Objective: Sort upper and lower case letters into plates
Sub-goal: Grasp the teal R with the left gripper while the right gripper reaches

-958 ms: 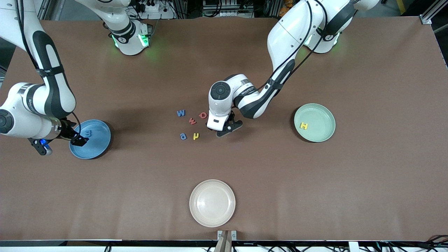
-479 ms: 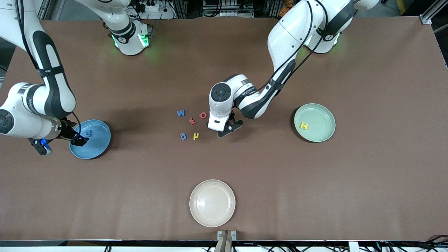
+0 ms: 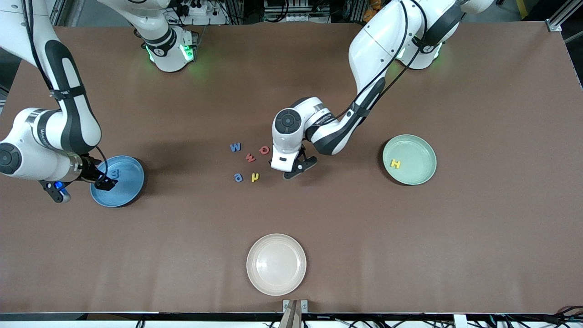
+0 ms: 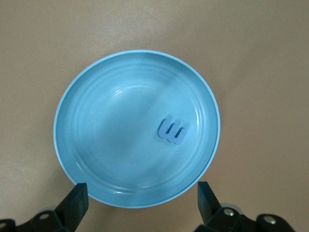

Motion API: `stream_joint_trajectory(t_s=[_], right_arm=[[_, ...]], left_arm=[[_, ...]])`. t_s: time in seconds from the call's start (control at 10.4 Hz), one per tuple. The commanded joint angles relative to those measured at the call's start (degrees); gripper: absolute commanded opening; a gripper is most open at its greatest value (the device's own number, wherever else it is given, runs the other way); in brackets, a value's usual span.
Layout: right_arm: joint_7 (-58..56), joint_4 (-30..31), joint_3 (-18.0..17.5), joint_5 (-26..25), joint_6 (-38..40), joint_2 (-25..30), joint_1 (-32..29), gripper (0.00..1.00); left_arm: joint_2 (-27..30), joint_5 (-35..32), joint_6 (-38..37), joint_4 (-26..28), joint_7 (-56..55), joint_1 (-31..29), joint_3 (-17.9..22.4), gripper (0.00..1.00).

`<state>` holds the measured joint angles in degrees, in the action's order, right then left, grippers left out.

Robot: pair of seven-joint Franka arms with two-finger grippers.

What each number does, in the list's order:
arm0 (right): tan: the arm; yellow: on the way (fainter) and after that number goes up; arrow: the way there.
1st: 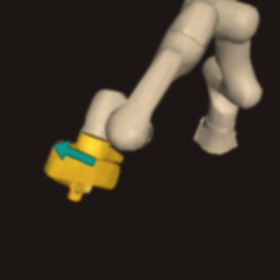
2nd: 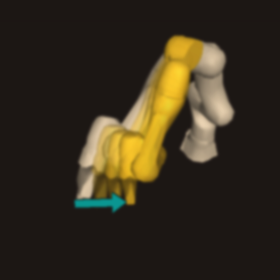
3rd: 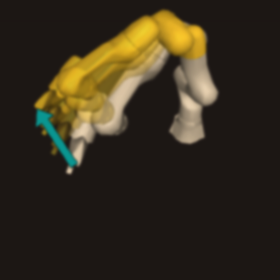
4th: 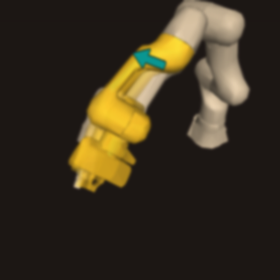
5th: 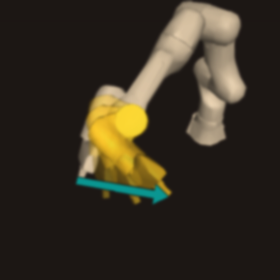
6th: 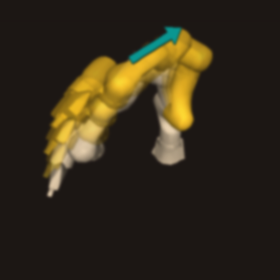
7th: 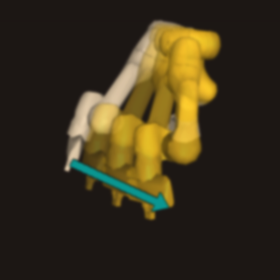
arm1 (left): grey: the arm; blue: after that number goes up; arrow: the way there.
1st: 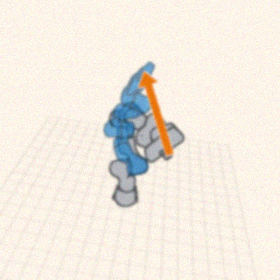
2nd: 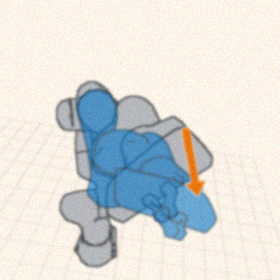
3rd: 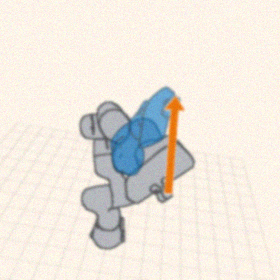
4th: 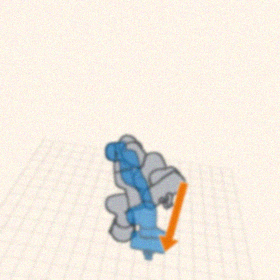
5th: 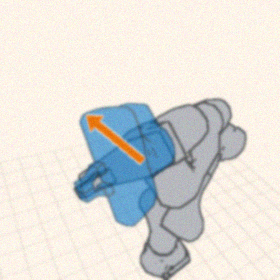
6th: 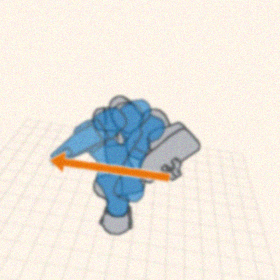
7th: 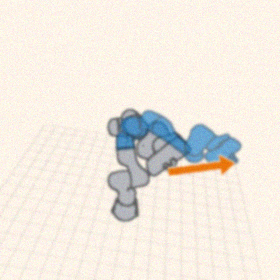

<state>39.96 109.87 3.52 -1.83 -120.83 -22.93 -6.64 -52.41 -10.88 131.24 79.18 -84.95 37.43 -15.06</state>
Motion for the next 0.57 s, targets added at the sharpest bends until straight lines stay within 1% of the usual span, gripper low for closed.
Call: stream_joint_trajectory(t_s=[0.0,0.29,0.38,0.48], right_arm=[[2.65,0.25,-0.01,-0.01,0.33,0.52,1.36,1.0],[9.23,0.08,-0.01,-0.01,-0.2,0.34,5.14,1.0],[11.69,-0.01,-0.01,-0.01,-0.46,0.16,6.72,1.0],[13.02,-0.01,-0.01,-0.01,-0.72,-0.1,8.73,1.0]], left_arm=[[-0.94,1.47,-2.57,-2.01,-0.22,0.19,0.38,0.27],[-0.77,3.48,-5.02,-3.15,0.74,-0.25,0.38,0.27],[-0.42,4.36,-6.69,-3.15,4.14,-0.69,0.47,0.27],[-0.07,5.5,-7.92,-3.15,6.52,-0.69,0.47,0.16]])
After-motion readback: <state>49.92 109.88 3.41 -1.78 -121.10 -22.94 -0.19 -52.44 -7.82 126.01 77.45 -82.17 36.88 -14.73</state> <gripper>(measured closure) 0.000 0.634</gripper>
